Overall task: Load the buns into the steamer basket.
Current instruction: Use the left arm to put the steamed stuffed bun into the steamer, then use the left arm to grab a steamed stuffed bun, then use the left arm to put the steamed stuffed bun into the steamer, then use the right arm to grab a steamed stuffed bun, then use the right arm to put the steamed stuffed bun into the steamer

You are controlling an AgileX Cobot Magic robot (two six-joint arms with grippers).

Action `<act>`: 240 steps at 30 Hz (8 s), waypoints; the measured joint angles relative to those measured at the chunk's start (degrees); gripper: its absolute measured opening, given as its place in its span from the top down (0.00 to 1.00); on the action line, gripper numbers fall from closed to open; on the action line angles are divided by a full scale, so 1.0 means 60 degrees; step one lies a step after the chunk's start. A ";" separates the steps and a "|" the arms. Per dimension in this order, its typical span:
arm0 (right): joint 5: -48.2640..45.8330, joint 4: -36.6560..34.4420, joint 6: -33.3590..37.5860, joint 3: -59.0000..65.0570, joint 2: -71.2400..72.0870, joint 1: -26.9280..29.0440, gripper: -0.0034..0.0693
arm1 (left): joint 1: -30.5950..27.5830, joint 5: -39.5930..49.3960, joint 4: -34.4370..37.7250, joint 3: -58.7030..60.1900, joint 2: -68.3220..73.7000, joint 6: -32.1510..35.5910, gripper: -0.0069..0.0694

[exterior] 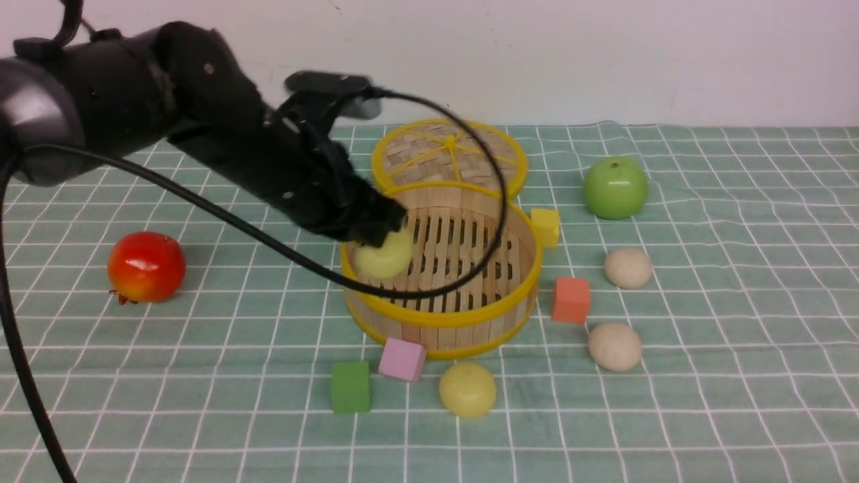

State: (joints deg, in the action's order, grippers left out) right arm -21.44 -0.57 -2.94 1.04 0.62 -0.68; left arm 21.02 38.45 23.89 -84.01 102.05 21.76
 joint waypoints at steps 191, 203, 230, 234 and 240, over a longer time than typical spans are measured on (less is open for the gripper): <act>-0.4193 -0.1322 0.0738 -1.1046 -1.5514 -0.2512 0.74 | 0.1019 -0.6004 0.1455 1.1738 -1.2822 -0.1861 0.93; -0.3079 -0.1338 0.0799 -1.2425 -1.7790 -0.2753 0.54 | 0.1019 -0.6001 0.1455 1.1738 -1.2822 -0.1861 0.92; -0.2867 -0.1187 0.1206 -1.2425 -1.7883 -0.2753 0.96 | 0.1019 -0.5993 0.1455 1.1738 -1.2822 -0.1861 0.91; -0.2901 -0.1181 0.1250 -1.2425 -1.7302 -0.2772 0.96 | 0.1019 -0.5993 0.1455 1.1738 -1.2822 -0.1861 0.91; -0.1923 -0.1882 0.1827 -1.2457 -1.5829 -0.3346 0.96 | 0.1019 -0.5993 0.1455 1.1738 -1.2822 -0.1861 0.91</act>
State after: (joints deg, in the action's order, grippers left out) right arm -32.97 -11.85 8.02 -73.70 -94.35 -20.76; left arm 27.13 2.50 32.62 -13.59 25.12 10.59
